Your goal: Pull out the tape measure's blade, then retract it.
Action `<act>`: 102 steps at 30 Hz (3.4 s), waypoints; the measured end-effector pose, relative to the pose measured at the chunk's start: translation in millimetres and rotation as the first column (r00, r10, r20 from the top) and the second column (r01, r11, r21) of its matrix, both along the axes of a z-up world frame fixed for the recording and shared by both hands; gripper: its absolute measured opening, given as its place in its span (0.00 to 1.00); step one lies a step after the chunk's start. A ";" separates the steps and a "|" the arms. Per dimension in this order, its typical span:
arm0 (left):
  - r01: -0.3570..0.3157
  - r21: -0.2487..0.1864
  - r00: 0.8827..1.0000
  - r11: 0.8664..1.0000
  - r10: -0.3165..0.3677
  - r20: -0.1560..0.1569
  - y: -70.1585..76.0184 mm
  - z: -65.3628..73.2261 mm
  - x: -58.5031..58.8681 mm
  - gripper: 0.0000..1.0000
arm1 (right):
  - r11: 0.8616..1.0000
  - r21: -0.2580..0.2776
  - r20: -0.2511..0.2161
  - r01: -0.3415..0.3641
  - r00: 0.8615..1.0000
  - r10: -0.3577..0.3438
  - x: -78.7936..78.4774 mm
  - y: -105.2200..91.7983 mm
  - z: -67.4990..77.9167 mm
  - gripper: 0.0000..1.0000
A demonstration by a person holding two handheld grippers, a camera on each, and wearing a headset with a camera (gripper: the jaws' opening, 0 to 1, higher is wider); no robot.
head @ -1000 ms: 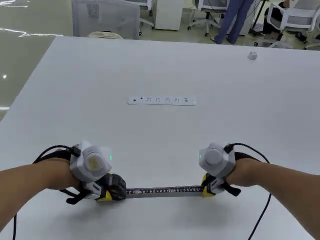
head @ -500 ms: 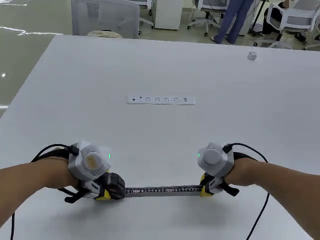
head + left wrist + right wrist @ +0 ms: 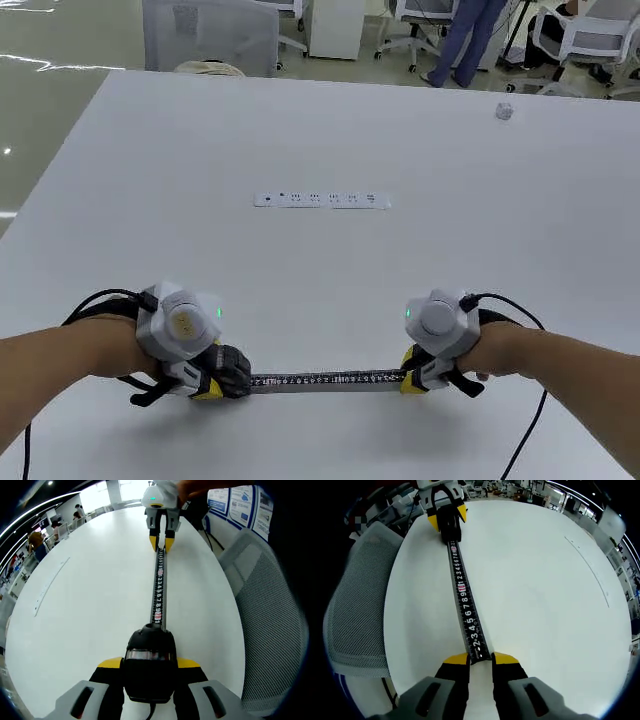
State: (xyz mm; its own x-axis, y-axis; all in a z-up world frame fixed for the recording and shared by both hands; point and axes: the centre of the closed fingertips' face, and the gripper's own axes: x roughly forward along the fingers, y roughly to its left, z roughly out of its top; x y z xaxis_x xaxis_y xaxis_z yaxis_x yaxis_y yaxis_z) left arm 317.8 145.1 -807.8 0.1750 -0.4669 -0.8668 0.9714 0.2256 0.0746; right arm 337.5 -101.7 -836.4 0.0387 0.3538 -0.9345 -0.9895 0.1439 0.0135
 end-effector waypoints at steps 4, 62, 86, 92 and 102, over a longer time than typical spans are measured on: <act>0.019 -0.015 1.000 1.000 -0.019 0.002 -0.2 0.9 -1.4 0.35 | 1.000 -0.007 0.011 0.003 1.000 -0.003 0.6 -1.3 0.3 0.28; -0.584 -0.446 0.794 0.679 0.593 -0.137 85.6 60.6 -41.5 1.00 | 0.720 0.413 0.074 0.558 0.768 -0.637 -40.8 -58.2 61.7 1.00; -0.656 -0.527 0.674 0.541 0.733 -0.087 140.6 78.9 -93.7 1.00 | 0.687 0.456 0.124 0.566 0.724 -0.678 -99.3 -82.2 87.3 1.00; -0.661 -0.534 0.662 0.527 0.745 -0.083 146.8 80.1 -107.7 1.00 | 0.642 0.484 0.099 0.594 0.692 -0.715 -114.1 -85.9 91.2 1.00; -0.670 -0.530 0.649 0.520 0.757 -0.078 147.9 73.5 -119.6 1.00 | 0.651 0.465 0.106 0.600 0.693 -0.713 -122.4 -90.5 88.0 1.00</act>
